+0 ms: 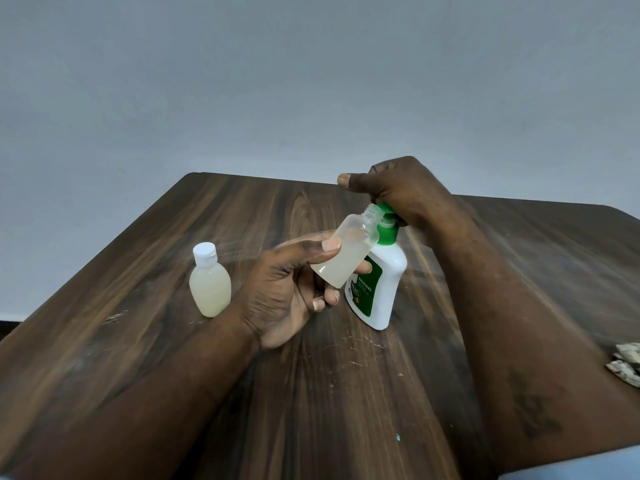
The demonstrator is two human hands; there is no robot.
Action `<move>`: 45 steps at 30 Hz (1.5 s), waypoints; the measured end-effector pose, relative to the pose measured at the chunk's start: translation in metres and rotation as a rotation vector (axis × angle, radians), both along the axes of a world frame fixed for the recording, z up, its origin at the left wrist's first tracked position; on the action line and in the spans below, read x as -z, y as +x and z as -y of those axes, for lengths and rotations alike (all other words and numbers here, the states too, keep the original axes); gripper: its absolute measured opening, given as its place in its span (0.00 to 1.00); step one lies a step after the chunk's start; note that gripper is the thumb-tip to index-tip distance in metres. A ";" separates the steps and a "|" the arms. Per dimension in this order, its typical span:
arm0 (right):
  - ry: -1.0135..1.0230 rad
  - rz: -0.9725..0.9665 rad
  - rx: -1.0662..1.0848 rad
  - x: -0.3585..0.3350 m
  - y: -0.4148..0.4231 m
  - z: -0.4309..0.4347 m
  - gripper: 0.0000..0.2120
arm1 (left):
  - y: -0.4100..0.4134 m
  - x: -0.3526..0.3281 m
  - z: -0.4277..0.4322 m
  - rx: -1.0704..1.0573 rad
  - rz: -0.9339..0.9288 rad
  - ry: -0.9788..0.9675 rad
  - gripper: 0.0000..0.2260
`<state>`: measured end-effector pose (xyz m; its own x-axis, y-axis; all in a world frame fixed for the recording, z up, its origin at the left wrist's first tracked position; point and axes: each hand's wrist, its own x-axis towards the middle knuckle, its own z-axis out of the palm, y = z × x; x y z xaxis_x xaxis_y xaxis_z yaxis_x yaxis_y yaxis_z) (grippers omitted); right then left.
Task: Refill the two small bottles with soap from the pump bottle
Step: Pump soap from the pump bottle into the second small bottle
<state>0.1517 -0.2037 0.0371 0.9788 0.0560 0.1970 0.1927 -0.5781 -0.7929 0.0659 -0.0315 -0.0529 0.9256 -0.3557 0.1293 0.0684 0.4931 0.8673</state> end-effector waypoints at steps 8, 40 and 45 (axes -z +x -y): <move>0.022 -0.068 -0.008 0.007 0.003 0.001 0.26 | 0.000 0.001 0.000 -0.009 -0.003 0.026 0.16; 0.021 -0.032 -0.004 0.004 0.005 0.002 0.26 | 0.003 0.003 -0.002 0.022 0.005 0.005 0.16; 0.025 -0.065 -0.005 0.005 0.002 0.001 0.24 | 0.003 0.004 -0.002 0.004 -0.004 0.022 0.18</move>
